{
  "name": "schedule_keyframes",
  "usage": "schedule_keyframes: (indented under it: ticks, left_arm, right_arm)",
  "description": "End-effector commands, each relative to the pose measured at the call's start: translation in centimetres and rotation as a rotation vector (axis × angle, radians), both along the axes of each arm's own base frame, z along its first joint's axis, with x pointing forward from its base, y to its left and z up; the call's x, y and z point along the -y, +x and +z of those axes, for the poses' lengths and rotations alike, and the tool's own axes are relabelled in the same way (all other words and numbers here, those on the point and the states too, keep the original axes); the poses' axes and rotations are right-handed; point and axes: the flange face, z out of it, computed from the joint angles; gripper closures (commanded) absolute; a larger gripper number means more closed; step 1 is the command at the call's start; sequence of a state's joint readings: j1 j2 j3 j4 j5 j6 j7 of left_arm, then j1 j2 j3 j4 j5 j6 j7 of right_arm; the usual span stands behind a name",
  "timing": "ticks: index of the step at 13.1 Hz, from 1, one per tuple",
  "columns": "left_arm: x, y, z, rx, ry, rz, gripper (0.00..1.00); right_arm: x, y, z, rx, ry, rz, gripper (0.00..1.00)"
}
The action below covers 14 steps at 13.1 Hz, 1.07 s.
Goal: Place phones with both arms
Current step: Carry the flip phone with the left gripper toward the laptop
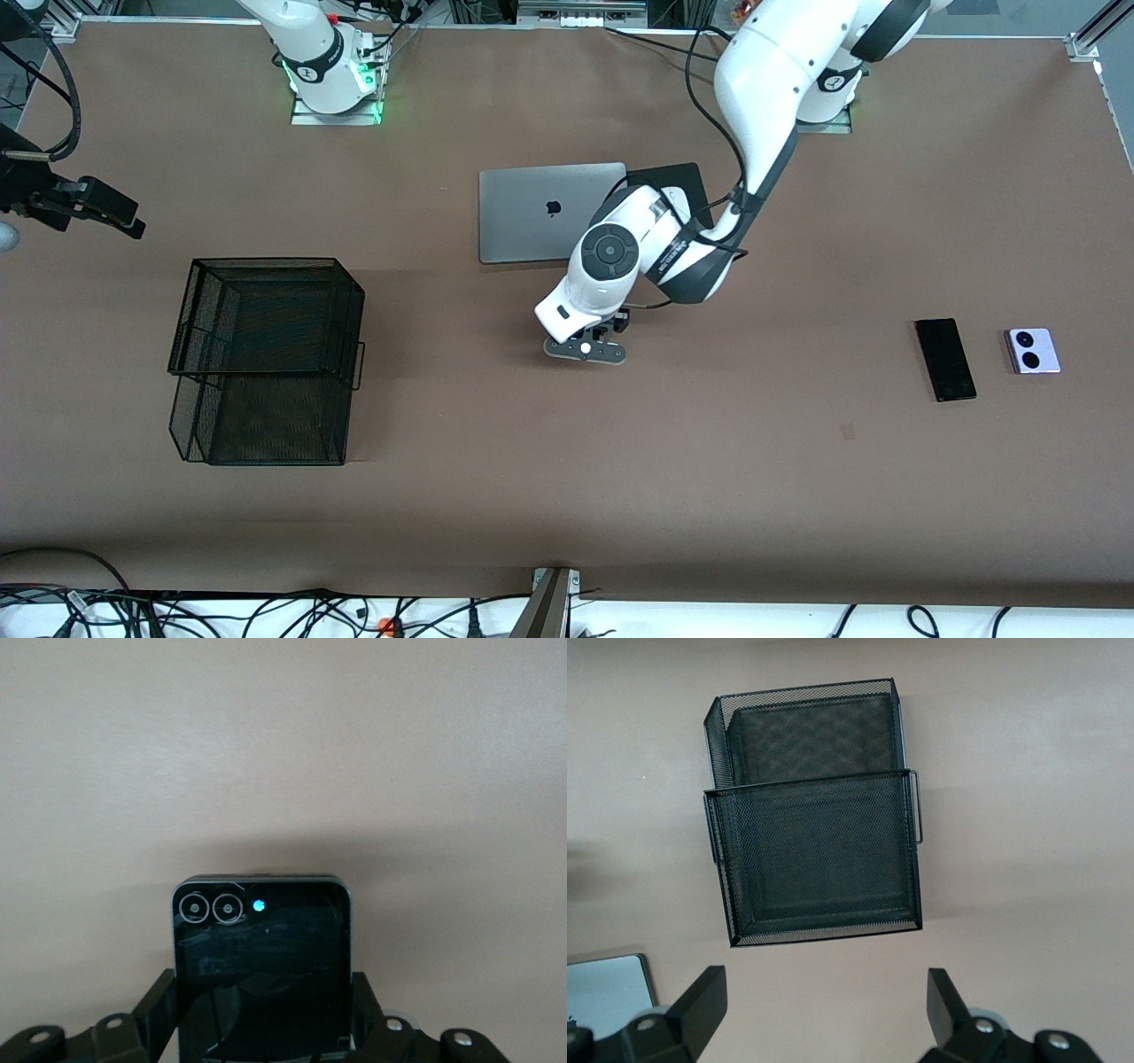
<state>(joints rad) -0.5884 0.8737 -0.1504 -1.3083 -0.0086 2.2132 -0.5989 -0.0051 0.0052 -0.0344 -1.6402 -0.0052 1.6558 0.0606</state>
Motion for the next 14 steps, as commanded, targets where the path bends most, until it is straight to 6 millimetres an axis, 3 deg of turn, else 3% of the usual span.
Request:
schedule_keyframes:
  ticks: [1, 3, 5, 6, 8, 12, 14]
  left_arm:
    - [1.5, -0.3, -2.6, 0.041, 0.005, 0.028, 0.69]
    - [2.1, -0.9, -4.0, 0.039, 0.009, 0.041, 0.67]
    - [2.1, -1.0, -4.2, 0.041, 0.007, 0.04, 0.65]
    - [2.2, -1.0, -4.1, 0.043, 0.004, 0.041, 0.59]
    - [2.1, -0.9, -4.1, 0.043, 0.007, 0.041, 0.0]
    - [2.2, -0.9, -3.4, 0.066, 0.022, 0.022, 0.0]
    - [1.9, -0.4, -2.1, 0.073, 0.017, 0.03, 0.0]
  right_arm:
    - [-0.2, 0.2, 0.3, -0.004, 0.016, -0.007, 0.0]
    - [-0.2, 0.2, 0.2, -0.007, 0.016, -0.005, 0.0]
    - [-0.2, 0.2, 0.2, -0.007, 0.016, -0.005, 0.0]
    - [-0.5, 0.2, 0.1, -0.008, 0.016, -0.001, 0.0]
    - [-0.6, 0.3, -0.2, -0.013, 0.014, 0.004, 0.0]
    - [-0.6, 0.8, -0.9, -0.016, 0.007, 0.02, 0.0]
    - [-2.2, 1.6, -2.0, -0.026, 0.006, 0.04, 0.0]
